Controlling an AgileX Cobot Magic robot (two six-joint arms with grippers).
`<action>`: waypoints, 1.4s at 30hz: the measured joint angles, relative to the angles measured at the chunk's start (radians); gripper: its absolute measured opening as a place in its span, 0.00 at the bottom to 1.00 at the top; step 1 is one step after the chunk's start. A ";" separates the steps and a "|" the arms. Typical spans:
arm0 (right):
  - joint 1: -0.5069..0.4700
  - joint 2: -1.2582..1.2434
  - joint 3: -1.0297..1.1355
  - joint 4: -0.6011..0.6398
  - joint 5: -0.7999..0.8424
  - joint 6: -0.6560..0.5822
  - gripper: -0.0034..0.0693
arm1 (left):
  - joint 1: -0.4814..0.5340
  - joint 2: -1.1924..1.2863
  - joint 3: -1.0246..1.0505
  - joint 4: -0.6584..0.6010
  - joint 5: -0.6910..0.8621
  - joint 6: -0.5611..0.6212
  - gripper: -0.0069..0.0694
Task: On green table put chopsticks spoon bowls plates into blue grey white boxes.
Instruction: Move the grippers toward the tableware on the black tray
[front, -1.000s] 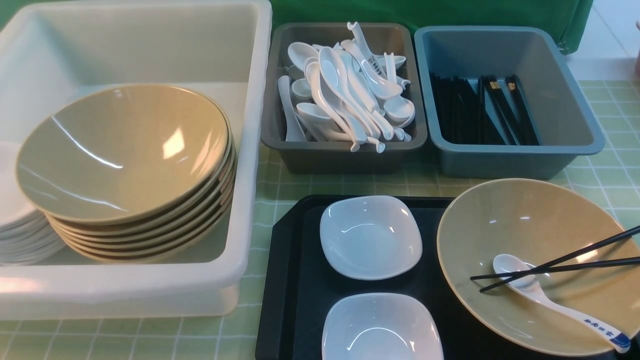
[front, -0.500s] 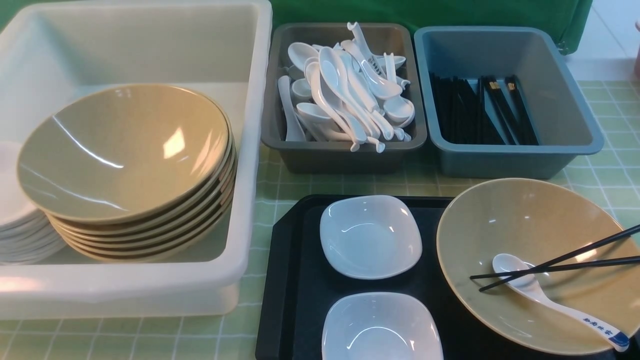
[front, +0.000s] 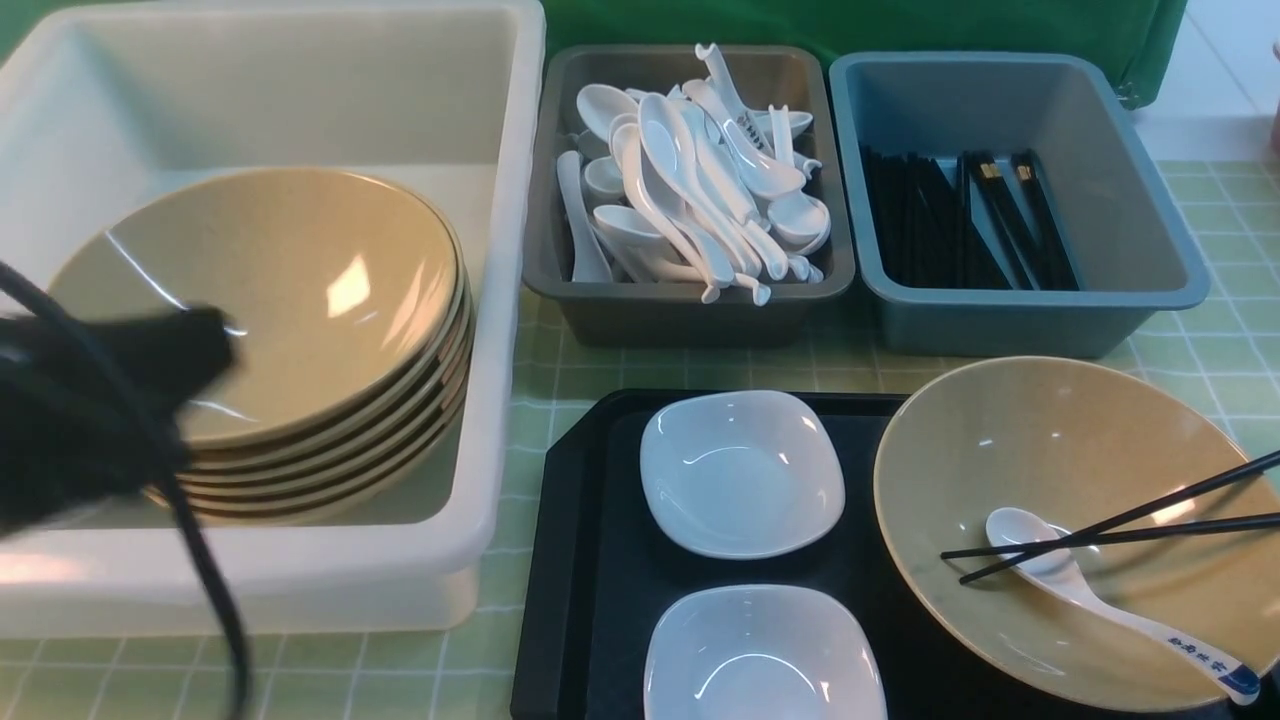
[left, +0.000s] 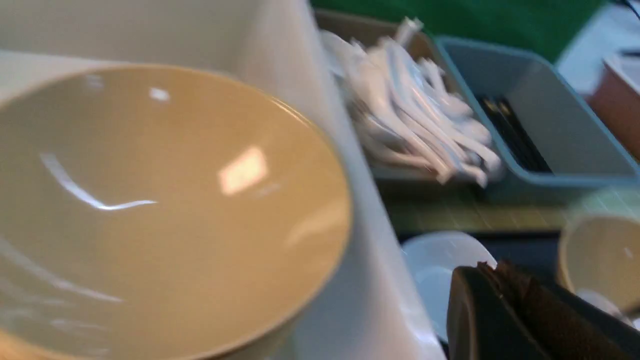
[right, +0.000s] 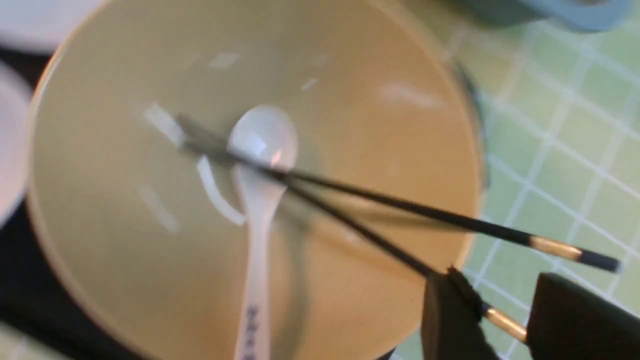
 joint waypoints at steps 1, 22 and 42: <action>0.047 0.060 -0.047 -0.027 0.043 -0.032 0.40 | -0.047 0.023 0.000 -0.061 0.021 0.080 0.09; 0.275 0.556 -0.129 -0.340 0.145 -0.312 0.85 | -0.196 0.154 0.000 -0.283 0.041 0.335 0.09; 0.180 0.601 -0.133 -0.296 0.151 -0.330 0.11 | -0.196 0.154 0.000 -0.283 0.093 0.335 0.09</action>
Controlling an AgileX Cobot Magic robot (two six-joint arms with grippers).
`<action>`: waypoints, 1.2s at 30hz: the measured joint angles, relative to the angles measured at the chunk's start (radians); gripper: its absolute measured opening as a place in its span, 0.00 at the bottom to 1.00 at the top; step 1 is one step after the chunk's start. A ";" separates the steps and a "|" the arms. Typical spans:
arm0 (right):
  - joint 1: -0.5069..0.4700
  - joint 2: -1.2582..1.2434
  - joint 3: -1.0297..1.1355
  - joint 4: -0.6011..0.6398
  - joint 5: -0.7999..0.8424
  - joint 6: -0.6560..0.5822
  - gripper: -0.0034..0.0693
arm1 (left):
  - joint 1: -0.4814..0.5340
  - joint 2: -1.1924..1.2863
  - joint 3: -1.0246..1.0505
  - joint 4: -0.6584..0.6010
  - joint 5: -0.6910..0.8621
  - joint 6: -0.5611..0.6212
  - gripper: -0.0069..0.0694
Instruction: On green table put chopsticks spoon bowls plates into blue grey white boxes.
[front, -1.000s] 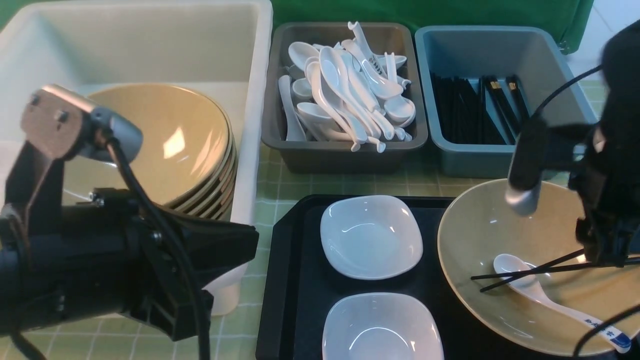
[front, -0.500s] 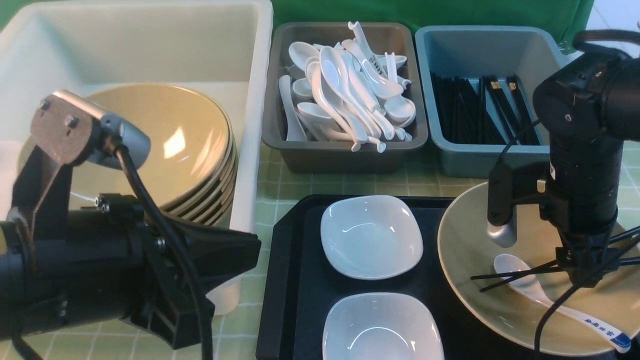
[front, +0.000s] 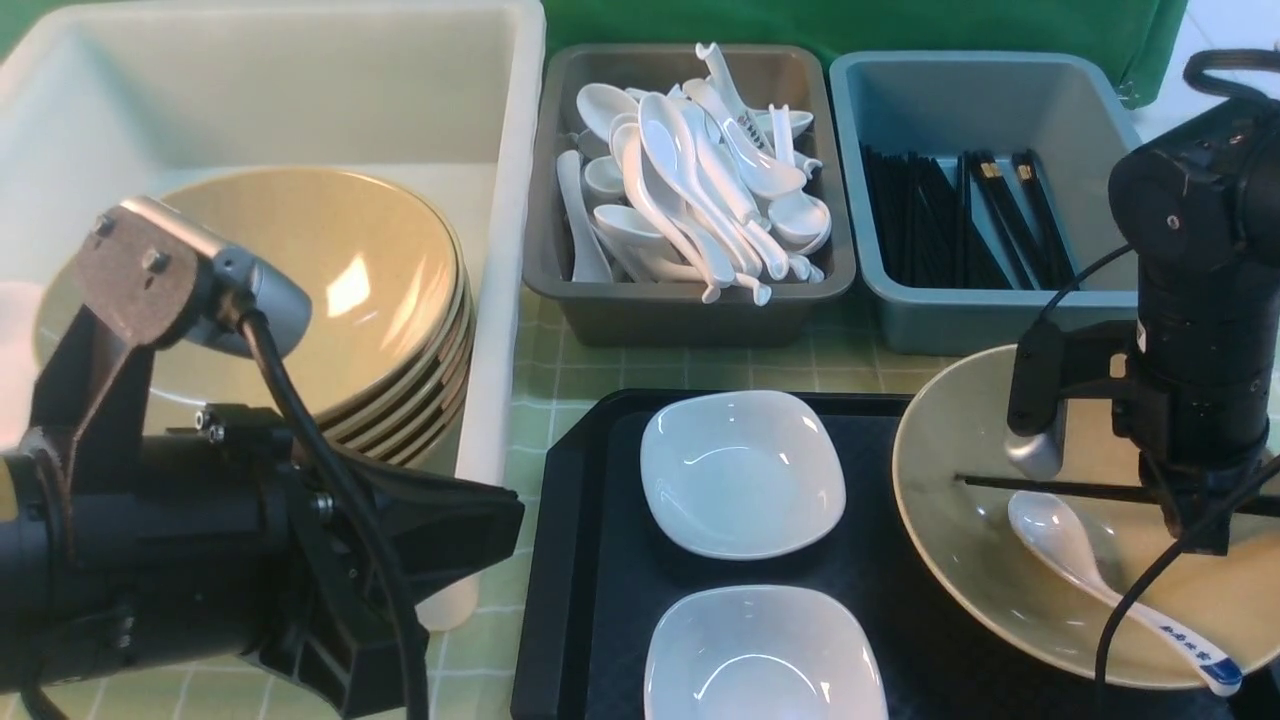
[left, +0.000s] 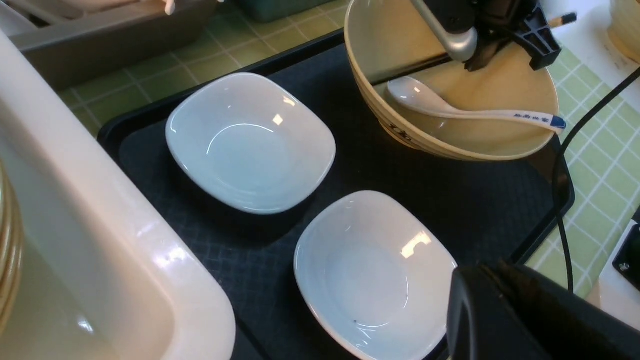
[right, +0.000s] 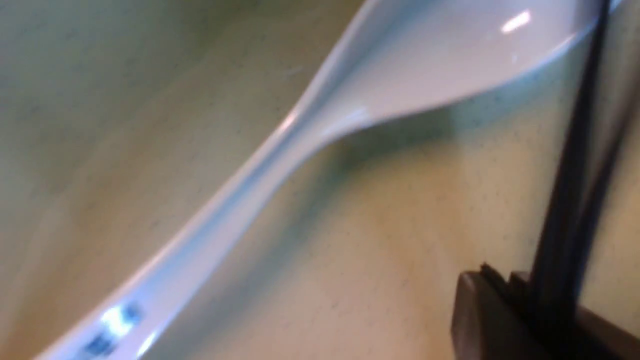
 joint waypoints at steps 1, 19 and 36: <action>0.004 -0.011 -0.004 0.012 0.014 -0.003 0.11 | 0.000 0.000 0.000 0.000 -0.005 0.000 0.09; 0.007 0.014 -0.444 0.555 0.016 0.112 0.11 | 0.000 0.000 0.000 -0.003 -0.082 0.000 0.09; -0.237 0.377 -0.986 0.904 0.006 0.375 0.11 | 0.000 0.000 0.000 -0.021 -0.098 0.001 0.09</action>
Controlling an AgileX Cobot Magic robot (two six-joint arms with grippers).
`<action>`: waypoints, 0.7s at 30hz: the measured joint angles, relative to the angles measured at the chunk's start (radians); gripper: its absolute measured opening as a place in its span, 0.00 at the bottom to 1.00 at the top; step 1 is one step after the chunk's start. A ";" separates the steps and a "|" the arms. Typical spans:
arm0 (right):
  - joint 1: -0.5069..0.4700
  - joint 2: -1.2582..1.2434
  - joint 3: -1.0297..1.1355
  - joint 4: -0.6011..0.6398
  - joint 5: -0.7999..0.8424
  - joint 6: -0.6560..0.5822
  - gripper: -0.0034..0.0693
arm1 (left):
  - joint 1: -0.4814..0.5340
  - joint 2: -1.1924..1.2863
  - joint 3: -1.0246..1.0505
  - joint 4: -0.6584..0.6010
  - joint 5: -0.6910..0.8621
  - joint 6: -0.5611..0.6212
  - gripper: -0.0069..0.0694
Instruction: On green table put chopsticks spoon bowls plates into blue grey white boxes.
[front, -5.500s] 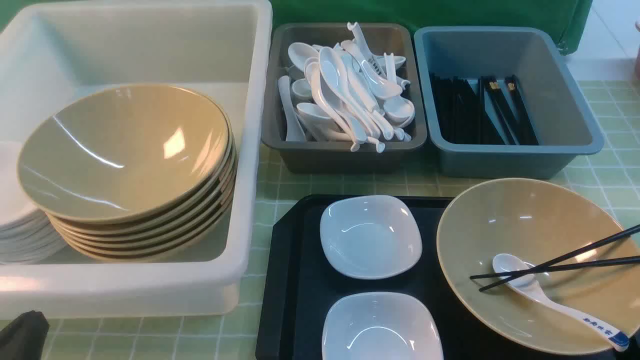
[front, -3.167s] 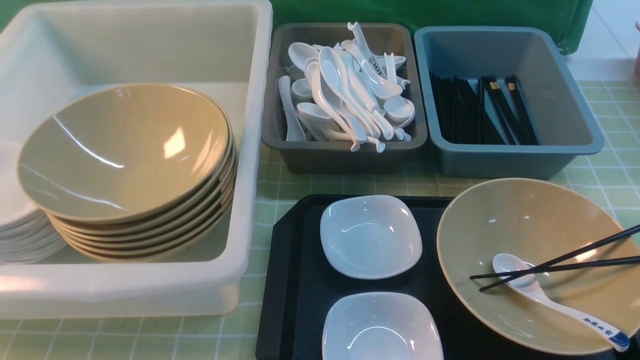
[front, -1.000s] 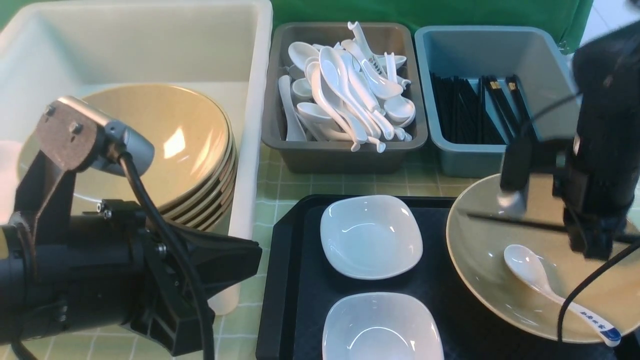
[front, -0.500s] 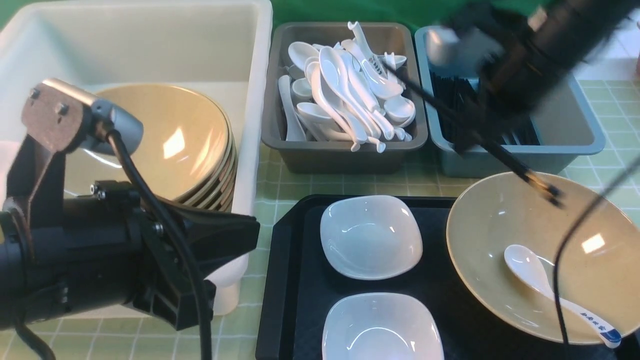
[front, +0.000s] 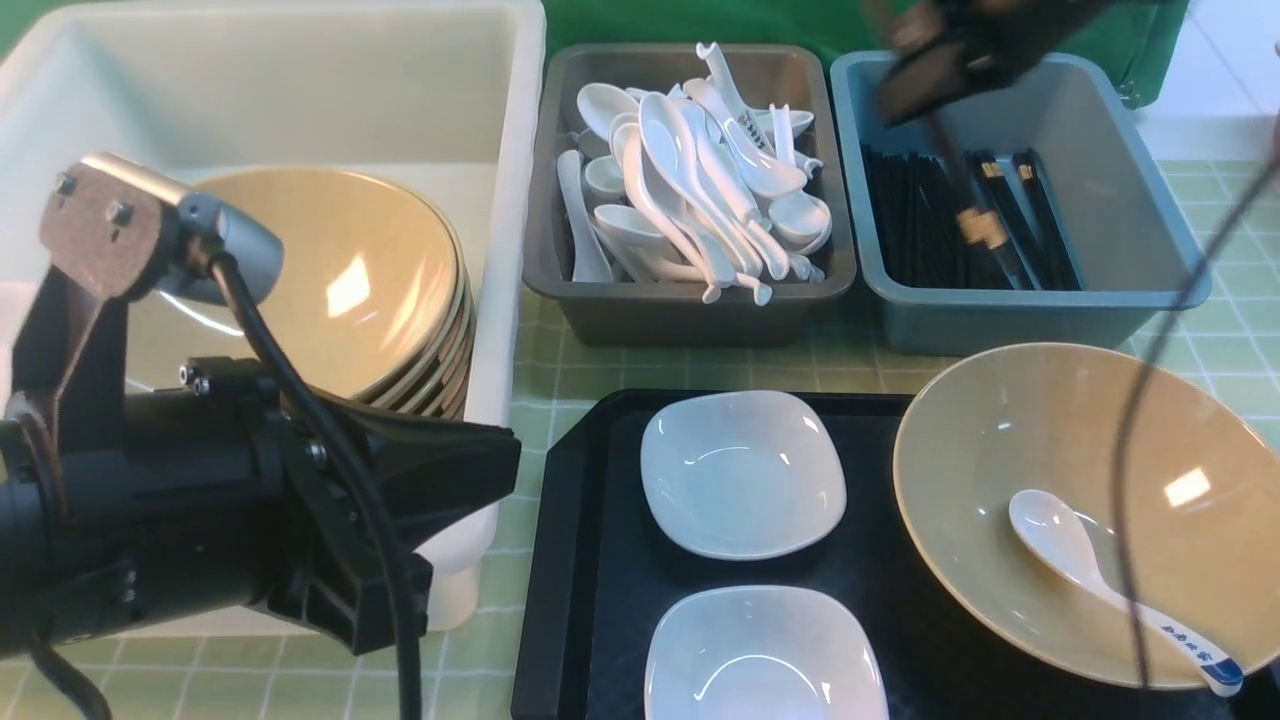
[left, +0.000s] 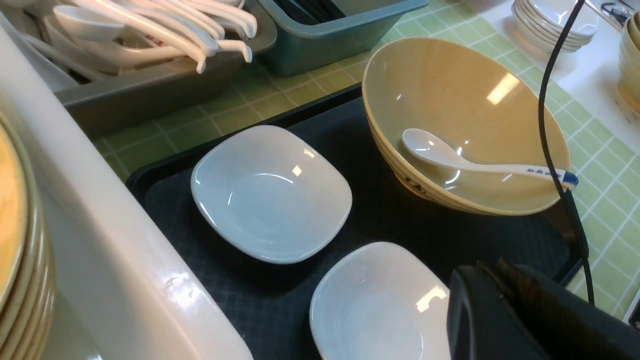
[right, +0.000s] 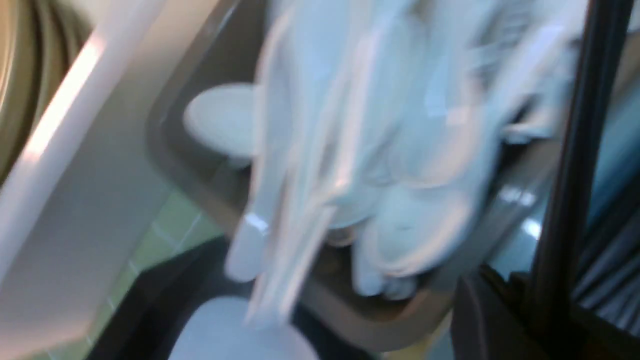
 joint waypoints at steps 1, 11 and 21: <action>-0.041 0.012 0.000 0.042 -0.019 -0.004 0.11 | 0.000 0.000 0.000 -0.007 -0.004 0.000 0.09; -0.162 0.219 -0.001 0.194 -0.271 0.010 0.11 | 0.000 0.000 0.000 -0.038 -0.012 0.000 0.09; -0.163 0.242 0.000 0.067 -0.263 0.075 0.37 | 0.000 0.000 0.000 -0.038 -0.012 0.000 0.09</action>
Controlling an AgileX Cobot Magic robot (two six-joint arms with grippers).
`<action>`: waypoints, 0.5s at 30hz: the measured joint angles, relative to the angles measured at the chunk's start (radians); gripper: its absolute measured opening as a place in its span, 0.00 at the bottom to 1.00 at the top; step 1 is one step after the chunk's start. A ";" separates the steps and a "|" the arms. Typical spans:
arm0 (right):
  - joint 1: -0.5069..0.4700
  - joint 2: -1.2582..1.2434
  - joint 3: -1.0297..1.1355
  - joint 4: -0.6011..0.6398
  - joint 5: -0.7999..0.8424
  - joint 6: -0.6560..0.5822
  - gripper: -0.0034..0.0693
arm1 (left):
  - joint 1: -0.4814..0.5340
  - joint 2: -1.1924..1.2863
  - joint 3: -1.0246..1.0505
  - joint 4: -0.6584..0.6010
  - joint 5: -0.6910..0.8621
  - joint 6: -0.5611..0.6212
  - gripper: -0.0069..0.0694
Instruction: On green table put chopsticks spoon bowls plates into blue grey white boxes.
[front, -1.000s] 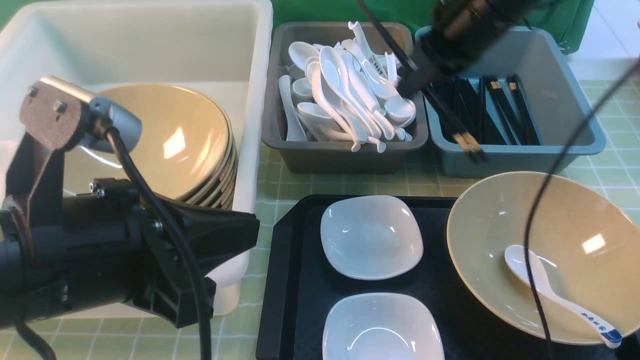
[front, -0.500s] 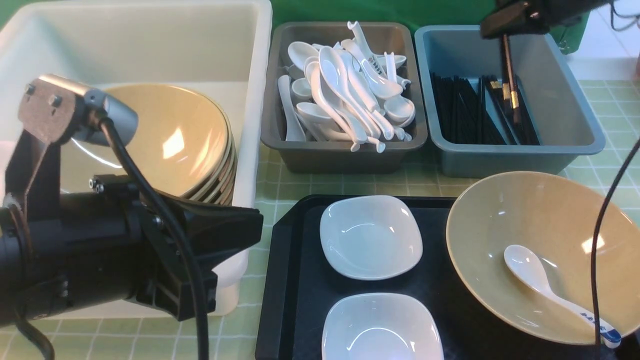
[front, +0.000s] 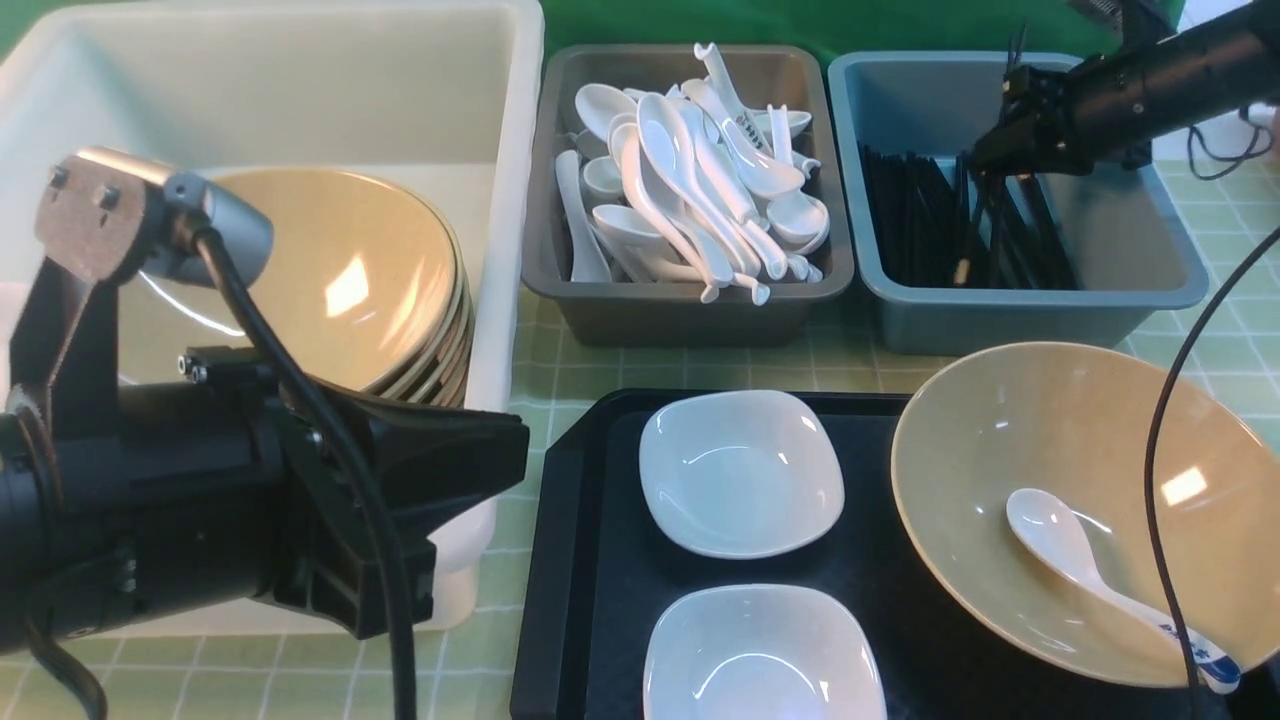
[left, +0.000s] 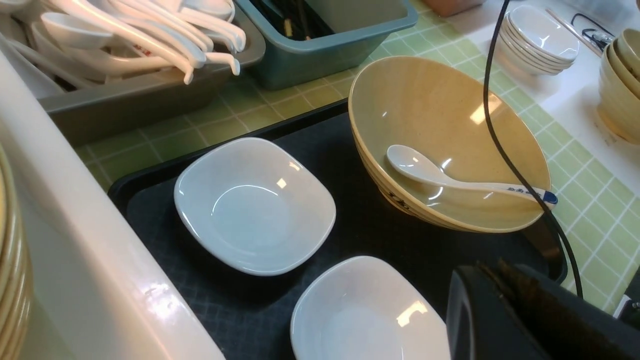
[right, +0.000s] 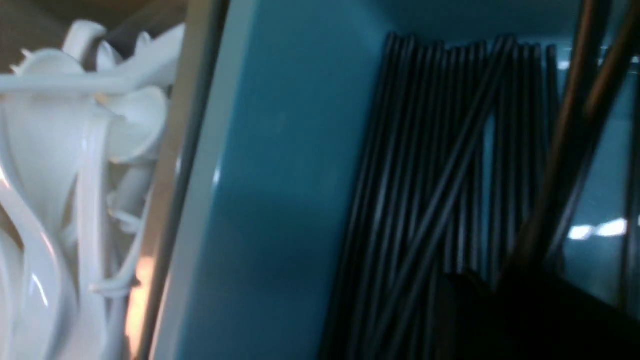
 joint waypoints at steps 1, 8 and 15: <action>0.000 -0.011 0.000 -0.021 0.010 0.002 0.42 | 0.000 0.000 0.000 0.000 0.000 0.000 0.09; -0.008 -0.238 0.048 -0.087 0.182 -0.054 0.78 | 0.000 0.000 0.000 0.000 0.002 0.000 0.09; 0.039 -0.637 0.468 -0.131 0.211 -0.130 0.80 | 0.000 0.000 0.000 0.010 0.111 0.000 0.09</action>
